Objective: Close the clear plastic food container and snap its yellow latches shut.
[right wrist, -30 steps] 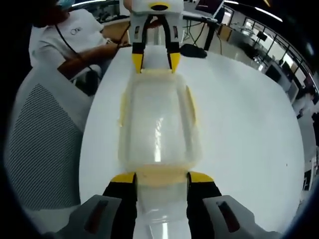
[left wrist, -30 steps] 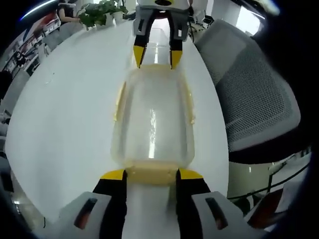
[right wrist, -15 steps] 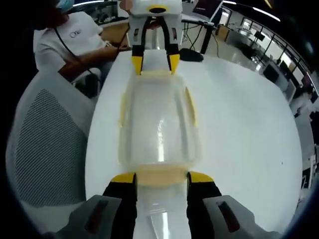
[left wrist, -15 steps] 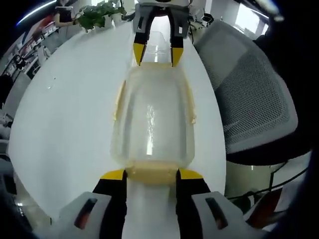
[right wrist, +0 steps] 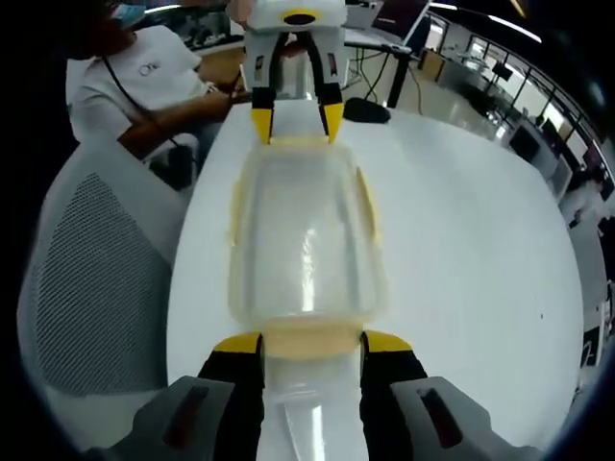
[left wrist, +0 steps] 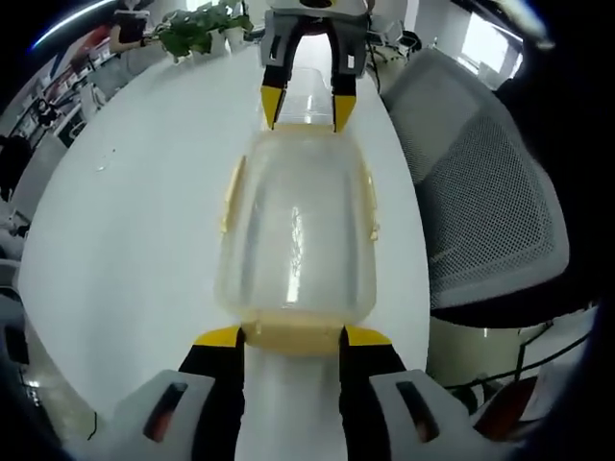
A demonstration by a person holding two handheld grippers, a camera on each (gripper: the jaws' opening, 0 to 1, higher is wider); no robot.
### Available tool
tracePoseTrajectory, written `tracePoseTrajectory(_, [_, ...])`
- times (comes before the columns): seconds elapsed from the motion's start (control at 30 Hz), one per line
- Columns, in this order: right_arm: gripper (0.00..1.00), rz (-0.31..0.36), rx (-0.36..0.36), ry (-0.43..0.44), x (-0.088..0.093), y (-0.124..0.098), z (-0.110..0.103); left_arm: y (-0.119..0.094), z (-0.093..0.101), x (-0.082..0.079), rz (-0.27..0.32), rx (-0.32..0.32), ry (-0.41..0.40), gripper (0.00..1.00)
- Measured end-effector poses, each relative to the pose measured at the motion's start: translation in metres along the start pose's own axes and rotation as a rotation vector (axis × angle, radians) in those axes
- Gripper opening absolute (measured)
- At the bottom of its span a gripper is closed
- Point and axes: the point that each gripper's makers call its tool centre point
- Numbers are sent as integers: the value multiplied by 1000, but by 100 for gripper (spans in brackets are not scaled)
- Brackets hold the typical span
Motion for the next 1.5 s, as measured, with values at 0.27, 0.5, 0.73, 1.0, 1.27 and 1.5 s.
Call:
tracePoseTrajectory(0.27, [37,5,-13,-22,-6,-7,3,-4,1,0,5,-8,-16,37])
tracePoseTrajectory(0.5, [37,2,-15,-39,-7,-11,6,-9,0,-3,9,-18,-27,37])
tracePoseTrajectory(0.73, [37,-9,-9,-55,-4,-16,11,-9,-2,-8,20,-41,-38,37])
tracePoseTrajectory(1.0, [37,-14,-14,-64,-4,-17,10,-10,1,-9,18,-35,-44,37])
tracePoseTrajectory(1.27, [37,-25,-19,-67,0,-18,10,-9,4,-13,22,-34,-61,37])
tracePoseTrajectory(1.5, [37,-34,-13,-73,6,-24,12,-7,2,-20,34,-35,-57,37])
Point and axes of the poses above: the point that each gripper's makers call its tool centre point, and the gripper's own axes: y roughly forward along the fingers, z roughly to its right, x roughly out of its underside, and after that the axes turned 7 degrees about -y, right-handed
